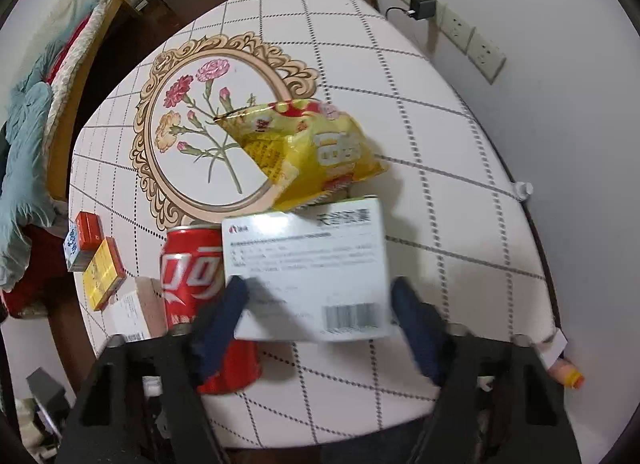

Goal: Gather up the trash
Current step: 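Grasp the white medicine box with the left tool while the right tool grasps the green-white capsule box, then lift both boxes off the table and carry them toward the trash bin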

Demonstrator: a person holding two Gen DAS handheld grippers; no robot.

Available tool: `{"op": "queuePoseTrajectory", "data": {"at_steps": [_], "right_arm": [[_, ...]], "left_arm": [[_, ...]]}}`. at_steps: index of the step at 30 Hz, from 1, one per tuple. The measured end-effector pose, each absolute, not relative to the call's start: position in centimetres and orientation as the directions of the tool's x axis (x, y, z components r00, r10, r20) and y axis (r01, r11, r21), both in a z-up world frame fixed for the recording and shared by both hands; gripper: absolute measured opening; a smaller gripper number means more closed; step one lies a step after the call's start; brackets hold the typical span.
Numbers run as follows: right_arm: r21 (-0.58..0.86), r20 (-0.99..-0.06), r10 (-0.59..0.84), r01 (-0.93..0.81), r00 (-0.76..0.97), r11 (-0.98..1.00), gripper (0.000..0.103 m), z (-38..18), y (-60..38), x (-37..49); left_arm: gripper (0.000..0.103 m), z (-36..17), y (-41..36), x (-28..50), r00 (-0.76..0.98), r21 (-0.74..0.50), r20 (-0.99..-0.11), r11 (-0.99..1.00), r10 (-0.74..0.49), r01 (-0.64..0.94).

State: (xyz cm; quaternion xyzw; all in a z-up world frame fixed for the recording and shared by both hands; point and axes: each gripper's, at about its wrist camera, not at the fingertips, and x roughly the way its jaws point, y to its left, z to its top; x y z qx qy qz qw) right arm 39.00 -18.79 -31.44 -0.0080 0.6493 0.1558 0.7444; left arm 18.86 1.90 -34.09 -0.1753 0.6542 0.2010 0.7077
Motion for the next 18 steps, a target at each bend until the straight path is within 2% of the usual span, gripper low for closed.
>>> {"op": "queuePoseTrajectory", "data": {"at_steps": [1, 3, 5, 6, 7, 8, 11, 15, 18], "right_arm": [[0.183, -0.97, 0.216, -0.253, 0.11, 0.95, 0.058, -31.1, -19.2, 38.7], [0.174, -0.973, 0.207, -0.264, 0.1, 0.949, 0.058, -30.7, -20.1, 38.2], [0.234, -0.964, 0.257, -0.249, 0.064, 0.94, 0.06, -30.8, -21.1, 37.9], [0.277, -0.953, 0.297, -0.229, 0.056, 0.933, 0.064, -30.6, -21.5, 37.9], [0.295, -0.947, 0.314, -0.213, 0.061, 0.931, 0.082, -30.4, -21.7, 37.9], [0.304, -0.942, 0.326, -0.212, 0.078, 0.929, 0.094, -30.2, -21.6, 38.0], [0.291, -0.942, 0.321, -0.242, 0.096, 0.926, 0.094, -30.1, -19.7, 38.2], [0.179, -0.964, 0.226, -0.291, 0.138, 0.94, 0.094, -30.7, -16.9, 38.6], [0.151, -0.971, 0.197, -0.291, 0.135, 0.945, 0.094, -31.3, -16.4, 39.1]], "left_arm": [[0.037, -34.1, 2.0, 18.8, 0.065, 0.014, -0.996, 0.859, 0.055, -0.512], [0.037, -34.3, 2.1, 18.7, 0.069, 0.015, -0.996, 0.86, 0.058, -0.51], [0.037, -34.2, 2.0, 18.8, 0.072, 0.013, -0.996, 0.859, 0.058, -0.512], [0.037, -34.3, 2.0, 18.8, 0.072, 0.013, -0.996, 0.858, 0.058, -0.514], [0.037, -34.3, 2.0, 18.8, 0.071, 0.014, -0.996, 0.858, 0.059, -0.514], [0.037, -34.3, 2.0, 18.8, 0.071, 0.015, -0.996, 0.858, 0.06, -0.514], [0.037, -34.4, 2.1, 18.7, 0.074, 0.018, -0.995, 0.858, 0.065, -0.513], [0.037, -34.1, 2.0, 18.8, 0.072, 0.021, -0.995, 0.853, 0.069, -0.521], [0.037, -34.1, 1.8, 18.7, 0.073, 0.025, -0.995, 0.853, 0.074, -0.521]]}}
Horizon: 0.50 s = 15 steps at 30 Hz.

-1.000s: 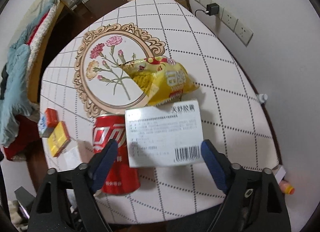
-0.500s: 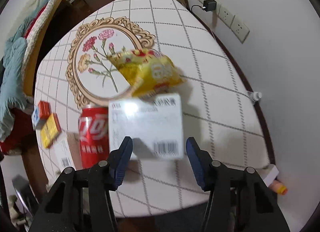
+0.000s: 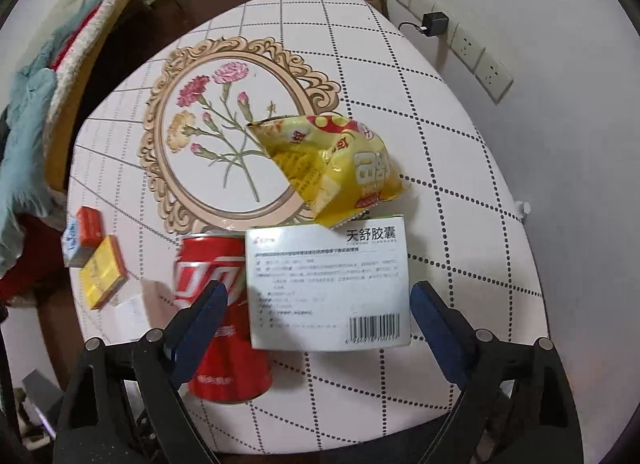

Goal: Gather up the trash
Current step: 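Lift both boxes off the table and carry them toward the trash bin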

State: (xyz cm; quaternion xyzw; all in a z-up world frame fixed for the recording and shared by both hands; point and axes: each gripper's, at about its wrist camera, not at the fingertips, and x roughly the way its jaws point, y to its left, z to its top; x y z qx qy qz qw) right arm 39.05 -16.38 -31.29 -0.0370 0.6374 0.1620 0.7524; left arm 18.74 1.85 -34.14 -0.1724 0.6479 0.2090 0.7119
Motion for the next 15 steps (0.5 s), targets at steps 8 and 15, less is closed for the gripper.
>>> {"op": "queuePoseTrajectory", "data": {"at_steps": [8, 15], "right_arm": [[0.173, -0.972, 0.212, -0.305, 0.099, 0.936, 0.087, -31.1, -18.8, 38.3], [0.111, -0.988, 0.144, -0.376, 0.061, 0.92, 0.087, -31.4, -21.5, 35.5]], "left_arm": [[0.036, -34.1, 1.9, 18.6, 0.072, 0.019, -0.995, 0.856, 0.065, -0.516], [0.036, -34.2, 2.0, 18.1, 0.097, 0.002, -0.993, 0.857, 0.06, -0.515]]}}
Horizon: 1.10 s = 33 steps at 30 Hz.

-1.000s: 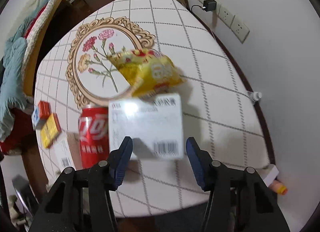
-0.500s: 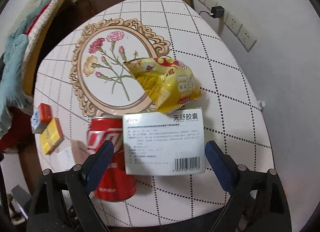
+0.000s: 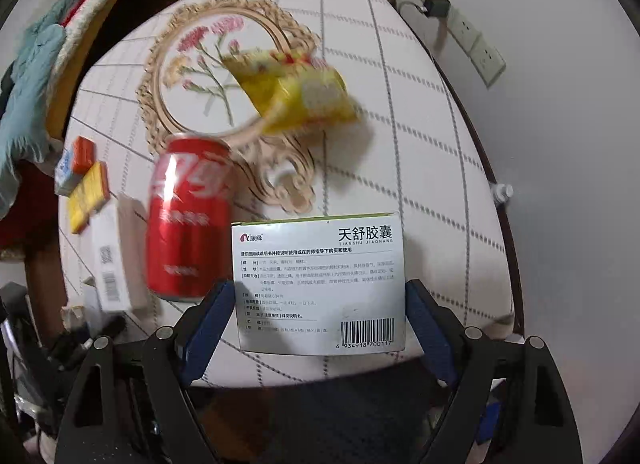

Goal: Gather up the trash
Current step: 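Lift both boxes off the table and carry them toward the trash bin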

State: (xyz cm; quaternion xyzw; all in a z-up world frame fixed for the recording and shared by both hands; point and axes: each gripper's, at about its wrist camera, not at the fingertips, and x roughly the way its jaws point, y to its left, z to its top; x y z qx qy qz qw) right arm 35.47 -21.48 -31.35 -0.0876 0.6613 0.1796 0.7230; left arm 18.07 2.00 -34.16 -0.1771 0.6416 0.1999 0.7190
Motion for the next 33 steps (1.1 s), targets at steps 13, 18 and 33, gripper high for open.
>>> {"op": "queuePoseTrajectory", "data": {"at_steps": [13, 18, 33], "right_arm": [[0.106, -0.976, 0.167, -0.362, 0.141, 0.926, 0.089, -31.4, -22.6, 33.9], [0.142, -0.947, 0.235, -0.368, 0.221, 0.919, 0.089, -27.3, -22.9, 32.2], [0.3, -0.807, 0.539, -0.618, 0.242, 0.727, 0.089, -15.8, -8.4, 24.7]], "left_arm": [[0.033, -29.9, 0.5, 16.2, 0.201, -0.03, -0.976, 0.854, 0.088, -0.52], [0.033, -24.6, 0.2, 15.6, 0.308, -0.039, -0.942, 0.862, 0.137, -0.505], [0.033, -14.4, 12.1, 10.2, 0.457, -0.067, -0.838, 0.775, 0.298, -0.628]]}}
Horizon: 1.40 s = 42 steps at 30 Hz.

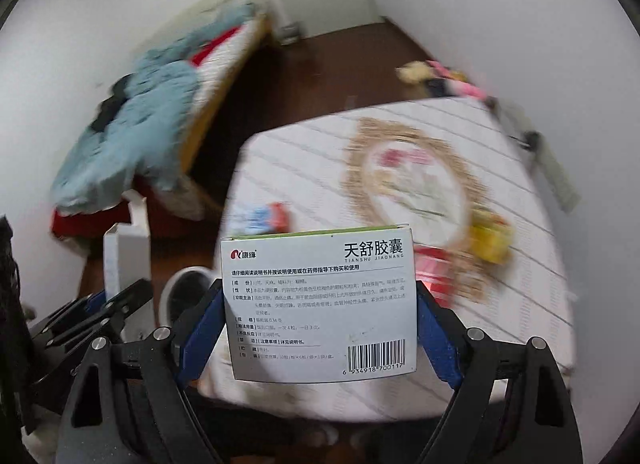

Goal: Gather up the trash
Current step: 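Lift both boxes off the table and carry them toward the trash bin, then open the right tool over the bin while the left tool drops its box in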

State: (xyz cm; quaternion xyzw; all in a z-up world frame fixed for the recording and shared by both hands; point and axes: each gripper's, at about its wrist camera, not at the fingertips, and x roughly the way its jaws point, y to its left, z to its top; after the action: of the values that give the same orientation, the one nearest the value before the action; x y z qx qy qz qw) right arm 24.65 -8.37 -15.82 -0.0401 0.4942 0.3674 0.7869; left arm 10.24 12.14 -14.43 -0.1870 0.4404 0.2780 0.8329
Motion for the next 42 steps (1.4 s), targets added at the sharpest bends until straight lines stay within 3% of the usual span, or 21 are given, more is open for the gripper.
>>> {"op": "queuePoseTrajectory", "data": {"at_steps": [8, 19, 20, 21, 23, 27, 29, 42], "right_arm": [[0.37, -0.828, 0.561, -0.736, 0.016, 0.567, 0.089, -20.4, 9.0, 18.3], [0.36, -0.911, 0.375, -0.779, -0.173, 0.514, 0.089, -33.7, 25.9, 12.1], [0.358, -0.915, 0.361, -0.779, -0.182, 0.514, 0.089, -34.6, 26.6, 12.0], [0.352, -0.92, 0.346, -0.777, -0.184, 0.522, 0.089, -35.5, 27.2, 11.9], [0.362, -0.922, 0.323, -0.766, -0.212, 0.531, 0.091, -37.4, 28.6, 11.7], [0.387, -0.921, 0.272, -0.742, -0.28, 0.547, 0.091, -40.4, 30.6, 11.6], [0.388, -0.921, 0.268, -0.744, -0.285, 0.544, 0.103, -41.1, 31.0, 11.1], [0.166, -0.983, 0.153, -0.87, -0.105, 0.464, 0.103, -39.4, 29.9, 8.0]], "left_arm": [[0.033, -19.1, 25.0, 2.2, 0.347, -0.093, -0.885, 0.611, 0.311, -0.786], [0.034, -30.1, 37.2, -2.9, 0.257, -0.185, -0.963, 0.487, 0.084, -0.853], [0.041, -30.7, 37.9, -3.6, 0.247, -0.183, -0.966, 0.477, 0.074, -0.86], [0.062, -31.2, 38.4, -3.9, 0.248, -0.188, -0.966, 0.466, 0.069, -0.864], [0.088, -31.8, 39.7, -5.0, 0.259, -0.204, -0.963, 0.423, 0.076, -0.883], [0.091, -32.4, 40.8, -7.5, 0.239, -0.19, -0.965, 0.35, 0.103, -0.917], [0.102, -32.5, 40.9, -8.3, 0.204, -0.152, -0.971, 0.34, 0.121, -0.928], [0.102, -31.6, 36.5, -11.2, 0.037, 0.061, -0.961, 0.342, 0.273, -0.938]]}}
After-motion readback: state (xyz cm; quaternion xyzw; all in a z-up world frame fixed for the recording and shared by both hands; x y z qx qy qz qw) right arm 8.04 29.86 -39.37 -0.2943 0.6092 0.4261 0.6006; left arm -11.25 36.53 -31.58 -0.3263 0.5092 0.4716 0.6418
